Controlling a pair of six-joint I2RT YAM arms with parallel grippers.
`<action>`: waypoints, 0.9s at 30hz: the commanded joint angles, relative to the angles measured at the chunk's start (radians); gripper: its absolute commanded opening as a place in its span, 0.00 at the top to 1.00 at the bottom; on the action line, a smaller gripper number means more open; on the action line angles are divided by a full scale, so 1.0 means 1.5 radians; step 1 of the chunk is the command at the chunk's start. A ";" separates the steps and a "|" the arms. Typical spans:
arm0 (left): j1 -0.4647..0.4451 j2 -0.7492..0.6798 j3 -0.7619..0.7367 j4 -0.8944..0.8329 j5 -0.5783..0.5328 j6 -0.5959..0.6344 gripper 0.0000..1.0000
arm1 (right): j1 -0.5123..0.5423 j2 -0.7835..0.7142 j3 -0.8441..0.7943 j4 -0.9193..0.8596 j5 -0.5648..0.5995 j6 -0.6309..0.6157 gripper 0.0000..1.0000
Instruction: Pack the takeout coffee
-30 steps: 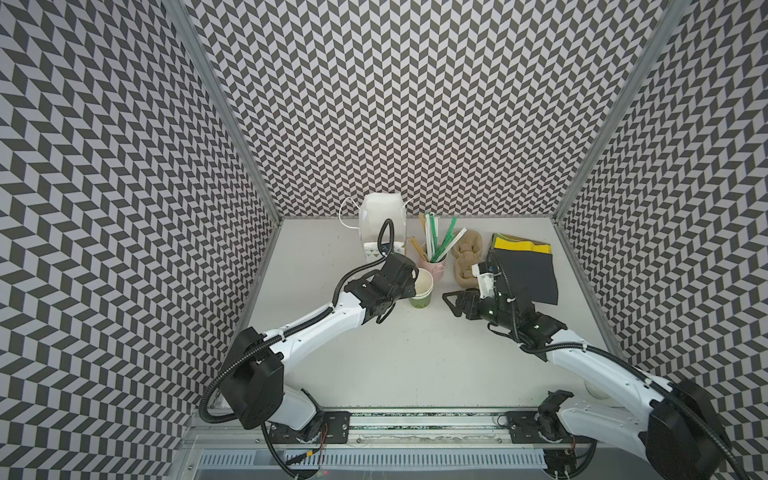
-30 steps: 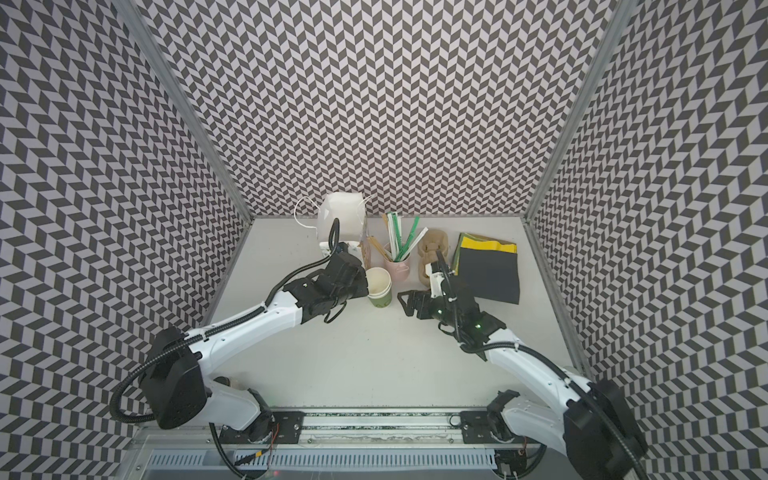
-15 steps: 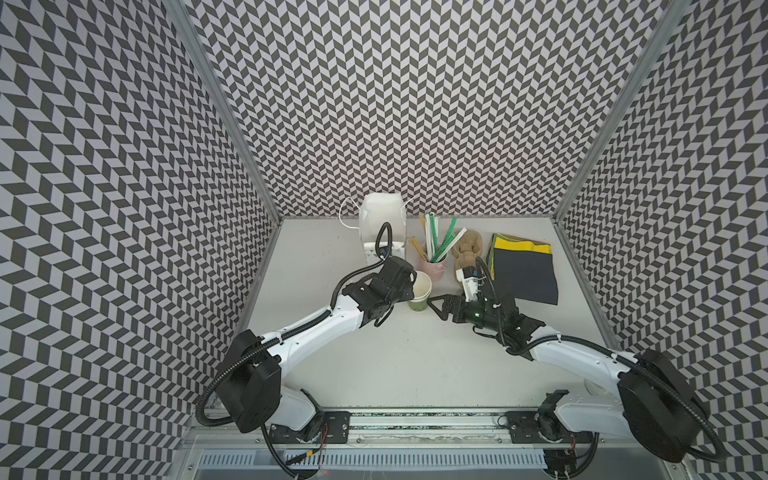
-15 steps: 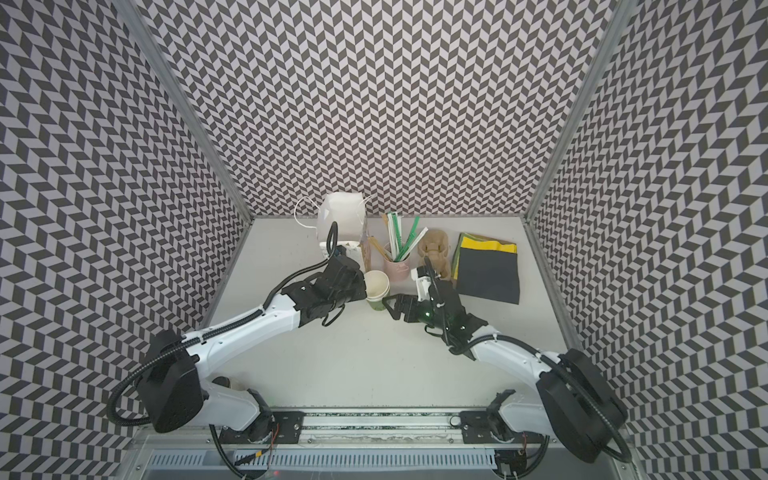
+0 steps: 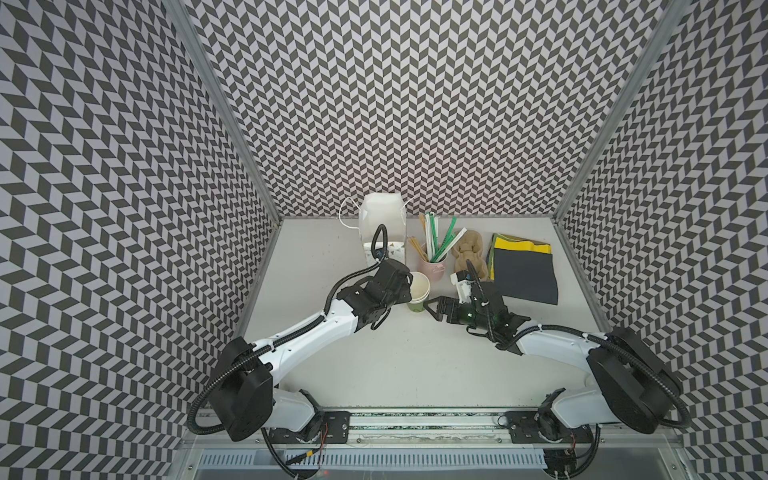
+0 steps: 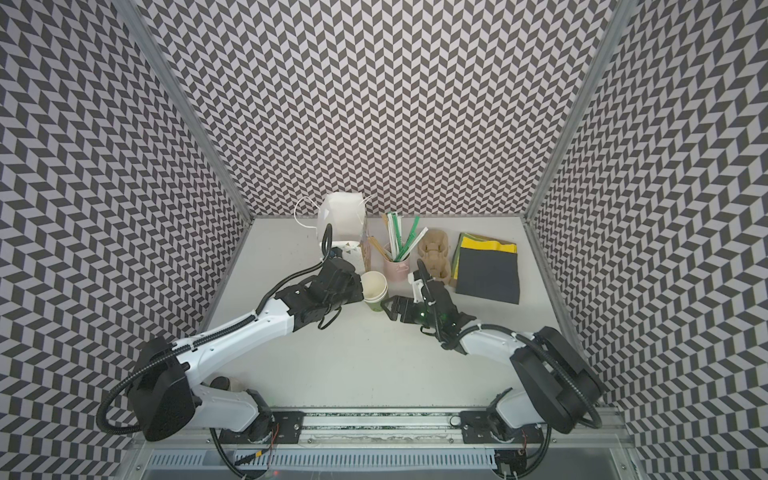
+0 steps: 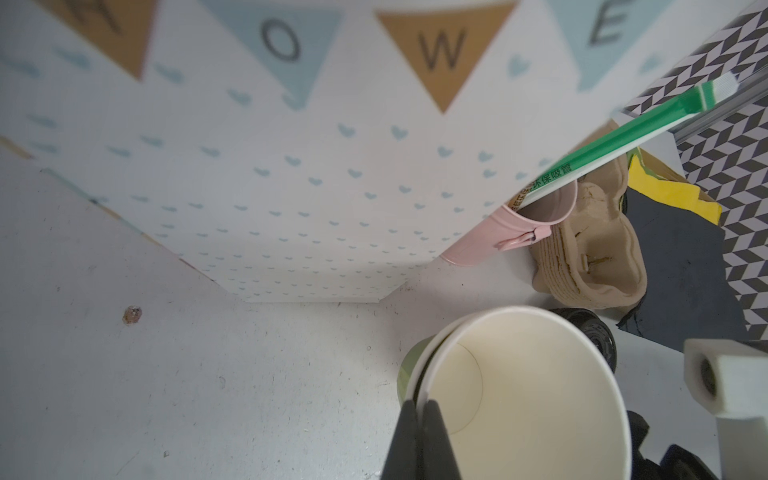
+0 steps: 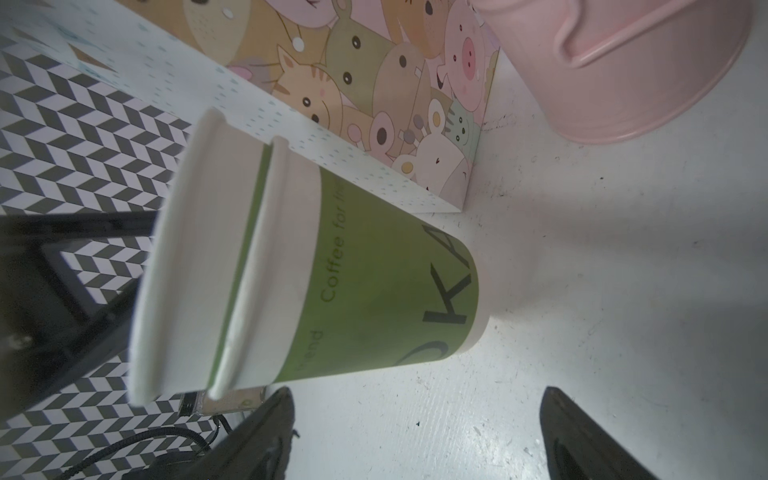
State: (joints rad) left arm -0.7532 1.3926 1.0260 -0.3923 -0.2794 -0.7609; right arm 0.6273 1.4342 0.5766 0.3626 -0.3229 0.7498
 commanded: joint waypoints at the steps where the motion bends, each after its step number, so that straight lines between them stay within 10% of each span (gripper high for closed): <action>1: -0.005 -0.009 -0.015 0.008 -0.016 -0.012 1.00 | 0.007 -0.027 0.004 0.065 0.005 0.015 0.10; 27: -0.004 -0.031 -0.036 0.018 -0.027 -0.027 1.00 | 0.009 -0.023 -0.014 0.098 0.018 0.013 0.10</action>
State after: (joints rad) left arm -0.7532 1.3754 0.9806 -0.3893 -0.2981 -0.7799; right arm 0.6350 1.4487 0.5743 0.4175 -0.3073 0.7536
